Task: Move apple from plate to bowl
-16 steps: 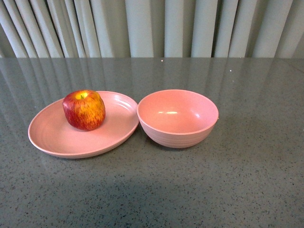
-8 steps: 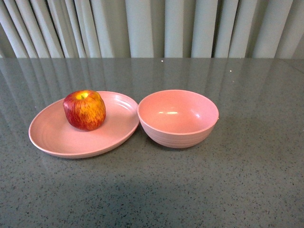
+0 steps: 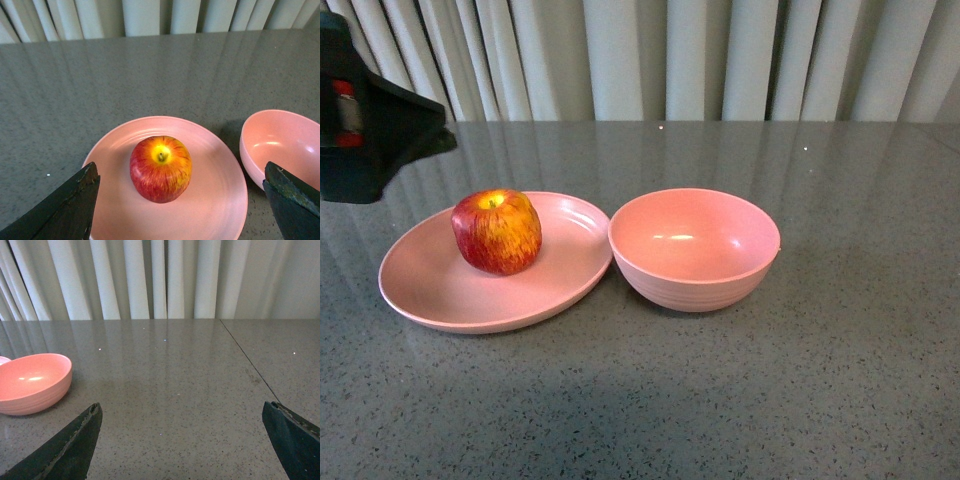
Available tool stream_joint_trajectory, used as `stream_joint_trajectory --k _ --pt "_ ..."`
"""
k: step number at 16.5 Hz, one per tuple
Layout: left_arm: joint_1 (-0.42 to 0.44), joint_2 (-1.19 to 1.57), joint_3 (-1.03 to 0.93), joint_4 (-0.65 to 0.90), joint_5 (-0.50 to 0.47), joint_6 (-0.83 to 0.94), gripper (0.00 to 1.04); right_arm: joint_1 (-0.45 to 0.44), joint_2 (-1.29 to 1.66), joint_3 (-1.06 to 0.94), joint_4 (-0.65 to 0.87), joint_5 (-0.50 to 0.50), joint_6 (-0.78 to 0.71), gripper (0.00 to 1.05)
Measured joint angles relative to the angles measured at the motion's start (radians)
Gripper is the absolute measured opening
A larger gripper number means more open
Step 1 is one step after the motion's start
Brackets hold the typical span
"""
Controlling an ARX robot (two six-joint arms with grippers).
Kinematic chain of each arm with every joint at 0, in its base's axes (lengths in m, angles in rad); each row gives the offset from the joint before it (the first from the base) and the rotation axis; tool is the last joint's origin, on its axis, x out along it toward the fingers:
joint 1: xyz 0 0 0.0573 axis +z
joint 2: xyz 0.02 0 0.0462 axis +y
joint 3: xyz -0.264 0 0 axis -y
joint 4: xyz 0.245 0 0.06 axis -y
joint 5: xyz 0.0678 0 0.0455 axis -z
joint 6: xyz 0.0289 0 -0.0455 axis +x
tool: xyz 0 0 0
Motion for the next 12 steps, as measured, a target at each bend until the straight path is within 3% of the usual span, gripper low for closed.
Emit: stream_joint_trajectory --k 6,12 --pt "-0.011 0.347 0.266 -0.084 0.005 0.004 0.98 0.0 0.0 0.0 0.0 0.0 0.0 0.98" --pt "-0.006 0.469 0.334 -0.126 0.01 -0.055 0.98 0.0 0.0 0.0 0.0 0.0 0.0 0.98"
